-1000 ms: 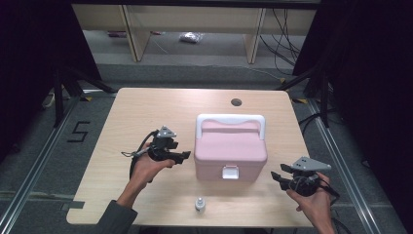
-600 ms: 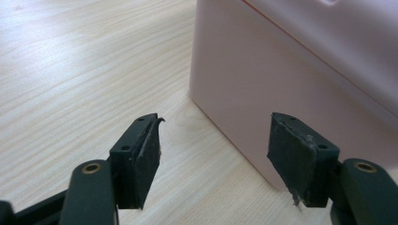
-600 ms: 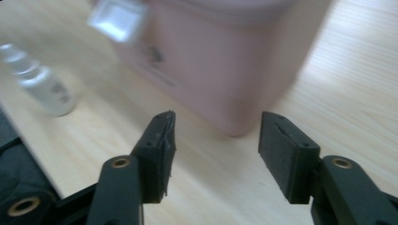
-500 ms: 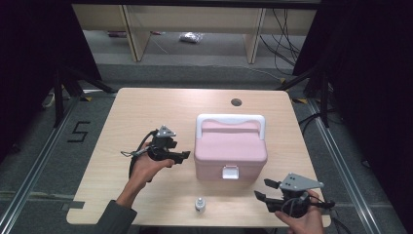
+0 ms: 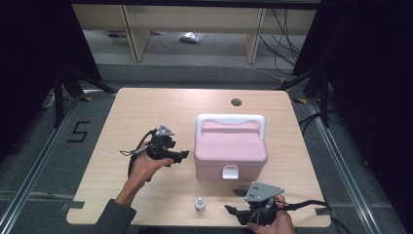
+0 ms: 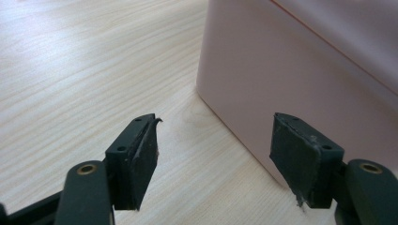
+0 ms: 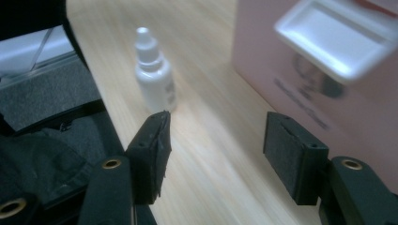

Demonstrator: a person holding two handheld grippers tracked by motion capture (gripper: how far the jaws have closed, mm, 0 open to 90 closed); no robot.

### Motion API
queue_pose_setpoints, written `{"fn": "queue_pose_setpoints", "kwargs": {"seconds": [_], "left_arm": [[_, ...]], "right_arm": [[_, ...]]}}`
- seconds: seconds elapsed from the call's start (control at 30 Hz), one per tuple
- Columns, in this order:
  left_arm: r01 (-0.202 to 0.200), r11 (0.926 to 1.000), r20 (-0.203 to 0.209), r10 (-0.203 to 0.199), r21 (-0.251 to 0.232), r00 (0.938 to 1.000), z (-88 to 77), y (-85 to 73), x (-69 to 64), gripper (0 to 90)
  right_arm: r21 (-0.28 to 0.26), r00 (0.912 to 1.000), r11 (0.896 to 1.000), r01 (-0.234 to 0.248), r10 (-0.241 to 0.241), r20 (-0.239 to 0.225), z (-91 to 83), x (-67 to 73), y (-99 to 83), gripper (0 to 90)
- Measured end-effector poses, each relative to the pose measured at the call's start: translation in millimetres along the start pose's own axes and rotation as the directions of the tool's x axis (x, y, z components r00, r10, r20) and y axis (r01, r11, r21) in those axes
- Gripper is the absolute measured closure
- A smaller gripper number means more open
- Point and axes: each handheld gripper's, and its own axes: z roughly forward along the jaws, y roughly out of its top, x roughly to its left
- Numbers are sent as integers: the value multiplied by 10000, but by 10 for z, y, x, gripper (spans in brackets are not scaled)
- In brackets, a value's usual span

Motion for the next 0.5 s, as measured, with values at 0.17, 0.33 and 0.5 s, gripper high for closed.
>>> {"fn": "queue_pose_setpoints", "kwargs": {"seconds": [0.17,0.33,0.5], "left_arm": [[-4,10000,38,4,44,10000,1,-2,-3,319],[10,9998,159,-13,217,9999,13,-7,16,306],[66,9999,103,-68,155,9999,5,-11,36,302]], "right_arm": [[280,9978,9981,547,-536,-387,201,137,68,419],[295,9959,9971,697,-679,-606,352,226,134,411],[445,9965,9975,549,-519,-655,498,282,195,407]]}}
